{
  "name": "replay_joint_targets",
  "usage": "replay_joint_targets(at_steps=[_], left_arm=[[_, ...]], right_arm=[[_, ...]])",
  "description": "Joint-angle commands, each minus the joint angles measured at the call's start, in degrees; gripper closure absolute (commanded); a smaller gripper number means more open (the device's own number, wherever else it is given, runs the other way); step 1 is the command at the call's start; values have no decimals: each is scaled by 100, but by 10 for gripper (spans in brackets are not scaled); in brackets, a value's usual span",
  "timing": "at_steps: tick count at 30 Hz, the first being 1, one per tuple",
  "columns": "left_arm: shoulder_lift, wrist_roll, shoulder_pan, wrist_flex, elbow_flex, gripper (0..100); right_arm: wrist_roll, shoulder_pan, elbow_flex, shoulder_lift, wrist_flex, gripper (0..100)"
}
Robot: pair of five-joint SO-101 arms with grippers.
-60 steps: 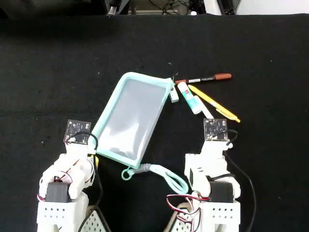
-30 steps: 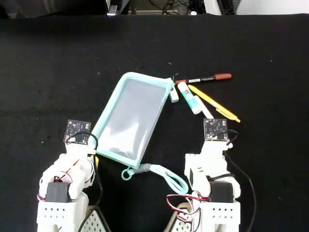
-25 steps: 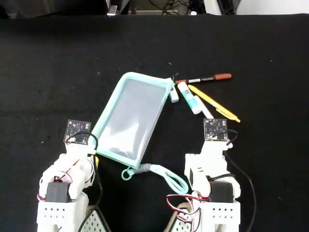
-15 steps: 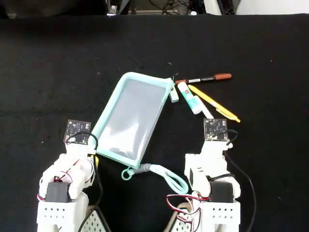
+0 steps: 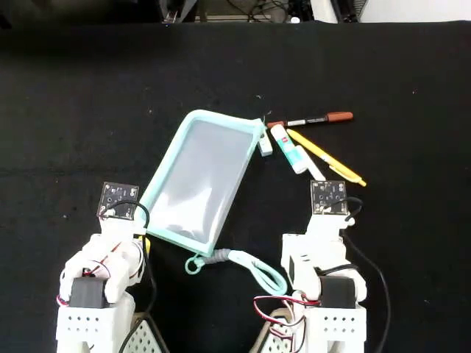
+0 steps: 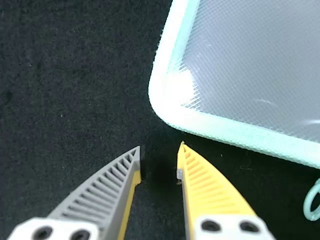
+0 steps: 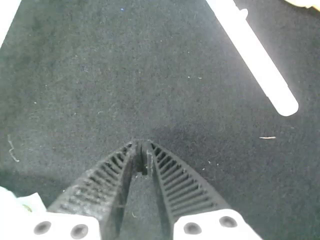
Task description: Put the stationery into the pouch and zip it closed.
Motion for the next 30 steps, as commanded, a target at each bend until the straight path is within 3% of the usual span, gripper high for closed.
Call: replay_joint_targets(at_steps=[1,10,21,25,30], left_arm=[[-53,-35,-31,26,92,866],[-53,-35,338,26,92,863],[-53,-35,1560,-26,92,864],[-53,-70,1182,9,92,863],[-53,-70,-4,-290,66,863]], right_arm=[[-62,70,-22,-400,18,985],[-62,70,-22,-400,18,985],[-62,70,-22,-400,18,985],[-62,70,-22,-400,18,985],[-62,70,-22,-400,18,985]])
